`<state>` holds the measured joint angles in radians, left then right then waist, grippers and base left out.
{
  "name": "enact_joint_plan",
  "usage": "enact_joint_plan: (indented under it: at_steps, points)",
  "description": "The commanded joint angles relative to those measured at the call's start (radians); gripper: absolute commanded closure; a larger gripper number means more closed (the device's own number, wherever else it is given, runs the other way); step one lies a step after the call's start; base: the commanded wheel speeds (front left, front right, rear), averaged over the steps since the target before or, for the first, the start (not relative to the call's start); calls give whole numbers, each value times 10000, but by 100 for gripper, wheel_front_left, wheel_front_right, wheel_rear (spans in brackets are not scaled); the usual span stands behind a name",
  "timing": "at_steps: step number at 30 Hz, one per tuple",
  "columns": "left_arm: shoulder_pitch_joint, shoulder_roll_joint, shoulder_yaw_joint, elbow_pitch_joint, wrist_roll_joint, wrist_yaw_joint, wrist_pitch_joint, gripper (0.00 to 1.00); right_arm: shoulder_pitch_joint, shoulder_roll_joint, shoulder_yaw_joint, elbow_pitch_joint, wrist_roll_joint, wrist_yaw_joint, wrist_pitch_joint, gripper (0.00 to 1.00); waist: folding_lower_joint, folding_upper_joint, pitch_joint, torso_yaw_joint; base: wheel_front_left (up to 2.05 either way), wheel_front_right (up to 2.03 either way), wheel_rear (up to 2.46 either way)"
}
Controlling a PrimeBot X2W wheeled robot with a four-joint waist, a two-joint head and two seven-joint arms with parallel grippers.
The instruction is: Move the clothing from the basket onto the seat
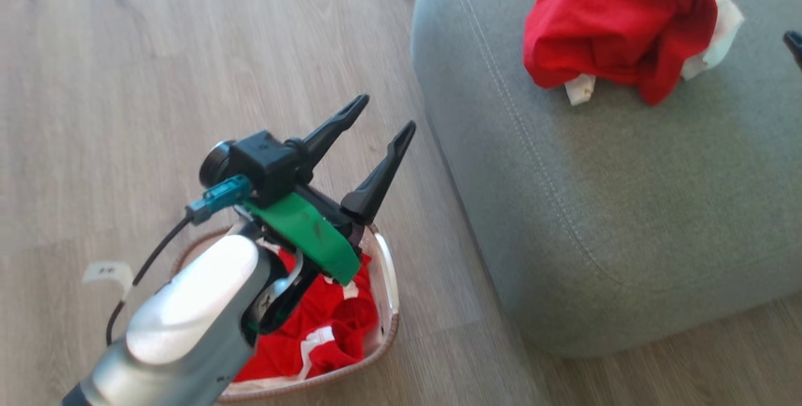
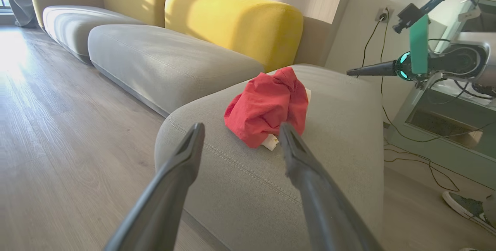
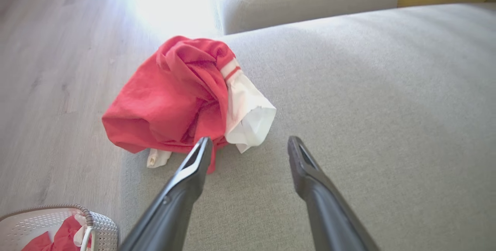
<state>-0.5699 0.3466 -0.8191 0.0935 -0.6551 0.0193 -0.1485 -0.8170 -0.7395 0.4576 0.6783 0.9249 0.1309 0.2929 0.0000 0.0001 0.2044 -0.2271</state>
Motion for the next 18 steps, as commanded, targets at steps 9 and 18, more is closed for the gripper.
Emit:
enact_joint_plan:
  at_steps: [9, 18]
  points:
    - [287, 376, 735, -334, -188, 392, -378, 0, 1527, -924, -1300, -2132, -241, -2, -1273, 0, 0, -1, -791, 842, 0, 0, 0]
    - [1071, 701, 1308, -319, -473, 943, -720, 0, 3771, -166, -3483, -4106, -1194, -2, -2083, 0, 0, -1, -1229, 1601, 0, 0, 0]
